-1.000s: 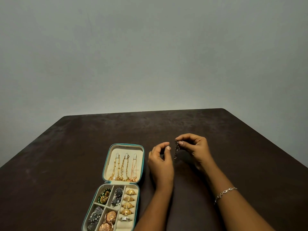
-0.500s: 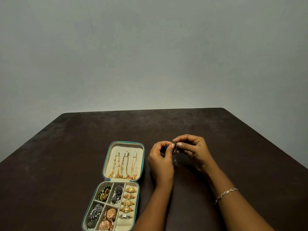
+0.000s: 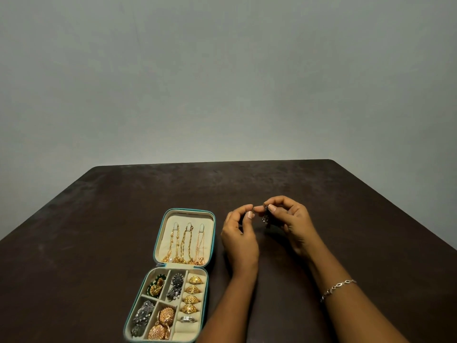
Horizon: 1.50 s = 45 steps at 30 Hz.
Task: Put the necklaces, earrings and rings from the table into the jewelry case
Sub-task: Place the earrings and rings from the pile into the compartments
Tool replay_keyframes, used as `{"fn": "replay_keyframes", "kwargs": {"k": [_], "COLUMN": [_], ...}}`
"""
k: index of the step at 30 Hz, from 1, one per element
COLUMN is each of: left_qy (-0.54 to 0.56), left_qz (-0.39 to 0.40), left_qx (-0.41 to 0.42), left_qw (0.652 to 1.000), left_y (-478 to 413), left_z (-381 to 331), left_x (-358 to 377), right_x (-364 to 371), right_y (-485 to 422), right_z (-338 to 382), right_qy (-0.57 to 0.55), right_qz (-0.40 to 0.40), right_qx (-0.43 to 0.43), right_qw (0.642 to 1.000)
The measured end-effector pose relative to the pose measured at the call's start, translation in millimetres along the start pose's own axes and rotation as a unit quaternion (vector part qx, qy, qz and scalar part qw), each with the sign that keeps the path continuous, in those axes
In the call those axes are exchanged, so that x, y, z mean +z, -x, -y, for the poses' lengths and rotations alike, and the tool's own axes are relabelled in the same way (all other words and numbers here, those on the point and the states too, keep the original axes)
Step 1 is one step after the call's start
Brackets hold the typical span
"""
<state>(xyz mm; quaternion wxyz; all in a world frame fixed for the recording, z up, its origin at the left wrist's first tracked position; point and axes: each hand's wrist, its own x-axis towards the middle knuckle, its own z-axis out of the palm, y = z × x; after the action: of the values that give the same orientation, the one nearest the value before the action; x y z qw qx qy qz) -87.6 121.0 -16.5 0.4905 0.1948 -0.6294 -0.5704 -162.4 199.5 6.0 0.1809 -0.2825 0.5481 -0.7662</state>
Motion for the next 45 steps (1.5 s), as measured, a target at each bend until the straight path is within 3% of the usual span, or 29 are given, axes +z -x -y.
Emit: {"fn": "replay_keyframes", "kwargs": {"k": [6, 12, 21, 27, 37, 45], "left_qy": [-0.005, -0.017, -0.079, -0.081, -0.074, -0.127], "left_qz": [-0.007, 0.000, 0.064, 0.079, 0.230, 0.247], "left_qx": [-0.006, -0.018, 0.024, 0.007, -0.015, -0.001], "left_qw": [1.000, 1.000, 0.995, 0.994, 0.970, 0.961], "left_y": [-0.2, 1.0, 11.4, 28.6, 57.6, 59.9], "left_z": [5.0, 10.4, 5.6, -1.3, -24.6, -26.2], "left_x": [-1.3, -2.7, -8.8, -22.9, -44.7, -44.0], "right_x": [1.4, -3.1, 4.5, 6.1, -4.8, -4.7], "right_y": [1.5, -0.1, 25.2, 56.8, 98.6, 99.4], "right_z": [-5.0, -12.2, -7.4, -7.8, 8.8, 16.1], "right_qy": [-0.026, 0.010, 0.045, 0.046, 0.023, 0.014], "right_qz": [-0.004, -0.060, -0.038, -0.053, -0.067, -0.023], "right_qx": [0.024, 0.027, 0.032, 0.027, 0.025, 0.057], "right_qw": [0.999, 0.998, 0.998, 0.997, 0.997, 0.998]}}
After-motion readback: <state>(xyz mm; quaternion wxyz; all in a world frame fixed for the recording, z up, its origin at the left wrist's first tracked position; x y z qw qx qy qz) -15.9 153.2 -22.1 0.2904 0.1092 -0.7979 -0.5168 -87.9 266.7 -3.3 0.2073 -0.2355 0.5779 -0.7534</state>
